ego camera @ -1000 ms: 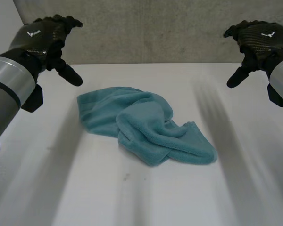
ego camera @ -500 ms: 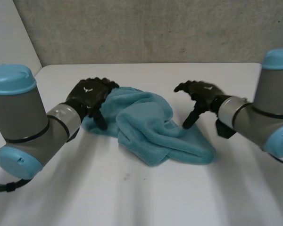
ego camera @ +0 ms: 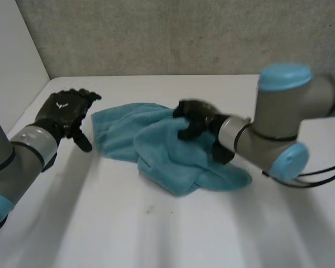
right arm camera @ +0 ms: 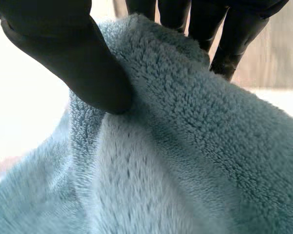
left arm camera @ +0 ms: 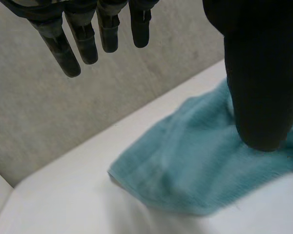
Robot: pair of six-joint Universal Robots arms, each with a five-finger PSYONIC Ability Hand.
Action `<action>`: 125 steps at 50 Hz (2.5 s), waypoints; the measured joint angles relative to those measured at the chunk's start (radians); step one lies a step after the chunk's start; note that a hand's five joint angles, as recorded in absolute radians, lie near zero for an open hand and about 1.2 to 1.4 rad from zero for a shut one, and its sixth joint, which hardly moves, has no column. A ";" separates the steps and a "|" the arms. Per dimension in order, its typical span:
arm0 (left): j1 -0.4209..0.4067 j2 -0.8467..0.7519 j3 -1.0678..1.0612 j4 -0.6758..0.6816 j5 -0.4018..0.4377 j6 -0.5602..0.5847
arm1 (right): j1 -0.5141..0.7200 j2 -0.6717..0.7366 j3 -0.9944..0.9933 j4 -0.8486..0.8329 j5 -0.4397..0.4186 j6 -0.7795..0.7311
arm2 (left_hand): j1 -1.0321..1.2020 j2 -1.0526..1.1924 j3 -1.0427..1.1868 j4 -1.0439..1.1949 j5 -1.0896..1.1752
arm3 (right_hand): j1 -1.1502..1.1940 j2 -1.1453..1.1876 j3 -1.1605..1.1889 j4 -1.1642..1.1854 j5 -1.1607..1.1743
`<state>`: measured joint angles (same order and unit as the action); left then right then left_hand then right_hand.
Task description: Fold the laundry
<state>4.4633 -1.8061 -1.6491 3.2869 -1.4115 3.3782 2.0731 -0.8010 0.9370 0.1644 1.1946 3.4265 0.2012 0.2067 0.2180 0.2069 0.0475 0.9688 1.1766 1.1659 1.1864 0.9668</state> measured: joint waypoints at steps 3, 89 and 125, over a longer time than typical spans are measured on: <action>-0.001 -0.041 0.046 0.041 0.003 0.001 | -0.002 -0.117 0.045 0.018 -0.012 -0.083 | 0.000 0.000 0.000 0.000 0.000 | 0.000 0.000 0.000 0.000 0.003; -0.457 0.031 -0.111 -0.043 -0.327 -0.186 | -0.117 -0.446 0.662 -0.262 0.226 -0.872 | 0.076 0.068 0.057 0.062 0.037 | 0.000 0.003 0.019 0.006 0.017; -0.092 -0.492 0.409 -0.105 0.216 0.198 | -0.109 -0.398 0.697 -0.269 0.227 -0.881 | 0.348 0.337 0.326 0.342 0.324 | 0.000 0.003 0.020 0.006 0.023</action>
<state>4.3708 -2.2984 -1.2401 3.1823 -1.1954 3.5767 1.9644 -1.1985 1.6338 -0.1048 1.4221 2.5455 0.5489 0.5438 0.5443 0.5485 0.3719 0.9685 1.1796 1.1855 1.1925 0.9902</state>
